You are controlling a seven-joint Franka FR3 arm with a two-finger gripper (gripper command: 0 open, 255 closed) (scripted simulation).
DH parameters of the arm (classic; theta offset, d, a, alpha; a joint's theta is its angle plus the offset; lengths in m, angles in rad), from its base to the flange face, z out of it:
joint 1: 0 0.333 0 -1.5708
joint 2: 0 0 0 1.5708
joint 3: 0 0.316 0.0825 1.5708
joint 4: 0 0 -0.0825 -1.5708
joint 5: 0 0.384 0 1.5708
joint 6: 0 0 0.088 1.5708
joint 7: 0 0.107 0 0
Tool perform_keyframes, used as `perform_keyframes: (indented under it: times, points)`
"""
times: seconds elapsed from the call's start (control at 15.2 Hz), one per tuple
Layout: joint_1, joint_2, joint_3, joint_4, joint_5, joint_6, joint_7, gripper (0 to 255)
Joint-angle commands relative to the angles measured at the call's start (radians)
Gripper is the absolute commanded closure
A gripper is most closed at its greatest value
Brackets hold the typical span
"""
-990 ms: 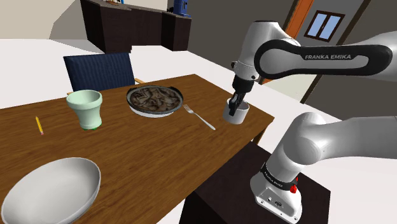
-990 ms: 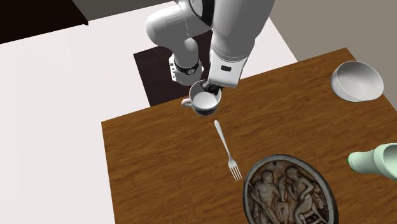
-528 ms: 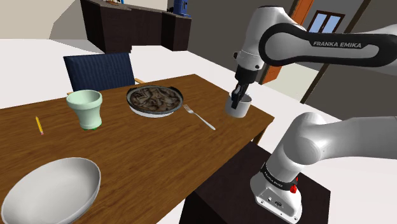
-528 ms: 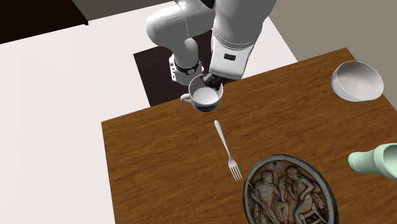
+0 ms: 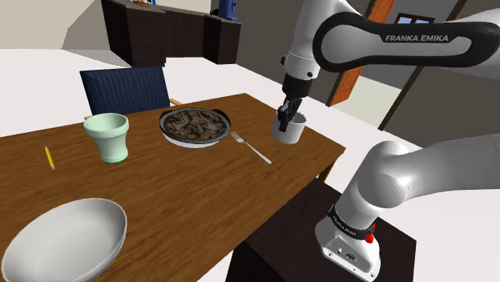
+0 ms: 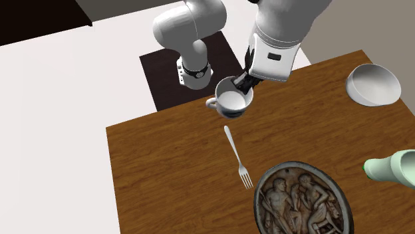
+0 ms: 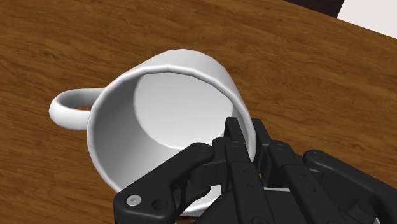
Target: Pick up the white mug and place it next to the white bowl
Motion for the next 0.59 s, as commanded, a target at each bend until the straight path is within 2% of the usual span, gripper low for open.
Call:
perform_keyframes:
  times: [0.0,0.53]
  points:
    - [0.009,0.074,0.039,0.048,0.021,0.028,0.039,255]
    - [0.016,0.357,0.185,0.264,0.046,0.101,0.193,255]
